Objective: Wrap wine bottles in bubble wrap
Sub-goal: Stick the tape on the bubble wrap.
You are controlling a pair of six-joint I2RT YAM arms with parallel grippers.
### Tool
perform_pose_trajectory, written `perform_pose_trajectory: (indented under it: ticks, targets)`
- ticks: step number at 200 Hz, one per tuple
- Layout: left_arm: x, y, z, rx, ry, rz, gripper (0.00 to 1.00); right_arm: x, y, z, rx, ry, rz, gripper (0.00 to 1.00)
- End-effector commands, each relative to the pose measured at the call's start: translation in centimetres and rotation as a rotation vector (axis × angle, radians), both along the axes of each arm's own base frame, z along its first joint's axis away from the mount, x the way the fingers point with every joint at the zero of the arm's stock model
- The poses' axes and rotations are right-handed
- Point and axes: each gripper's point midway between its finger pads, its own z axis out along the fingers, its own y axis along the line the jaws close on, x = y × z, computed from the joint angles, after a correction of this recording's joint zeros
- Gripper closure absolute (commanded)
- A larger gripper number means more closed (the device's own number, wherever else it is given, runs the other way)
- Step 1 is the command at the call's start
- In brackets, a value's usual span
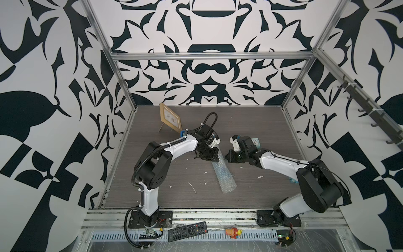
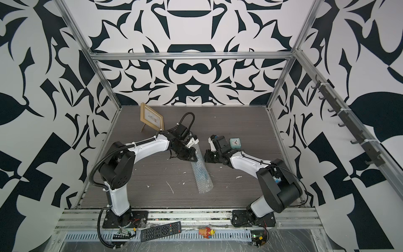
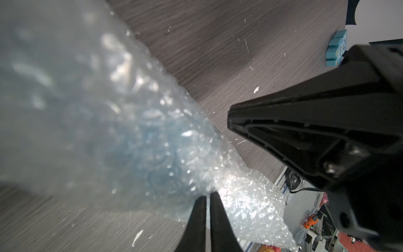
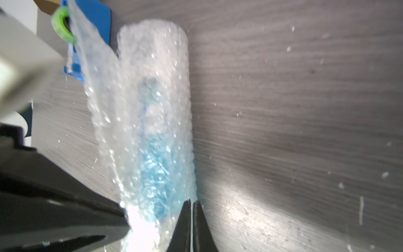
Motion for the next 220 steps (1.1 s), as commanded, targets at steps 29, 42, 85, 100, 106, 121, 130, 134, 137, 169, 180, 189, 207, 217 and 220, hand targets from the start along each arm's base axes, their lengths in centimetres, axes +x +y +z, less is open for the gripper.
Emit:
perform_pose_trajectory:
  ticks: [29,42,85,100,106,121,130,134,137,169,180,189,207,217,220]
  targets:
    - [-0.5,1.8,-3.2,0.121,0.054,0.012,0.9,0.3,2.1,-1.2,0.076,0.062,0.043,0.92]
    - [-0.4,1.9,-3.2,0.123,0.051,0.013,0.9,0.1,2.5,-1.9,0.104,0.081,0.048,0.92]
    - [0.2,1.9,-3.3,0.131,0.036,0.012,0.9,-0.9,4.0,-2.3,0.183,0.098,0.077,0.92]
    - [0.7,1.6,-3.1,0.129,0.023,0.009,0.89,-1.4,4.3,-2.6,0.202,0.107,0.068,0.92]
    - [0.9,1.5,-3.1,0.129,0.019,0.009,0.89,-1.5,4.3,-2.7,0.214,0.111,0.059,0.92]
    - [1.4,1.2,-2.8,0.123,0.005,0.003,0.86,-1.8,4.5,-3.2,0.246,0.127,0.033,0.93]
    - [1.7,0.9,-2.7,0.118,-0.001,0.001,0.85,-1.9,4.6,-3.3,0.271,0.132,0.022,0.94]
    - [1.7,0.8,-2.7,0.118,-0.002,-0.002,0.85,-2.0,4.8,-3.4,0.283,0.136,0.017,0.94]
    - [1.9,0.8,-2.6,0.117,-0.005,0.0,0.85,-2.0,4.7,-3.5,0.289,0.139,0.01,0.94]
    - [2.5,0.2,-1.7,0.102,-0.025,-0.008,0.82,-2.1,4.2,-3.8,0.326,0.151,-0.068,0.95]
    - [2.6,0.0,-0.7,0.085,-0.038,-0.011,0.79,-2.0,3.5,-3.9,0.309,0.151,-0.105,0.95]
    - [2.7,0.0,0.2,0.07,-0.056,-0.012,0.75,-2.1,2.5,-4.1,0.27,0.156,-0.138,0.92]
    - [2.7,0.0,2.5,0.039,-0.098,-0.01,0.67,-2.1,-0.5,-4.2,0.149,0.148,-0.203,0.86]
    - [2.7,0.2,3.9,0.026,-0.128,-0.006,0.64,-2.1,-2.6,-3.8,0.062,0.132,-0.239,0.82]
    - [2.7,0.3,4.3,0.023,-0.139,-0.003,0.63,-2.1,-3.1,-3.6,0.037,0.124,-0.246,0.8]
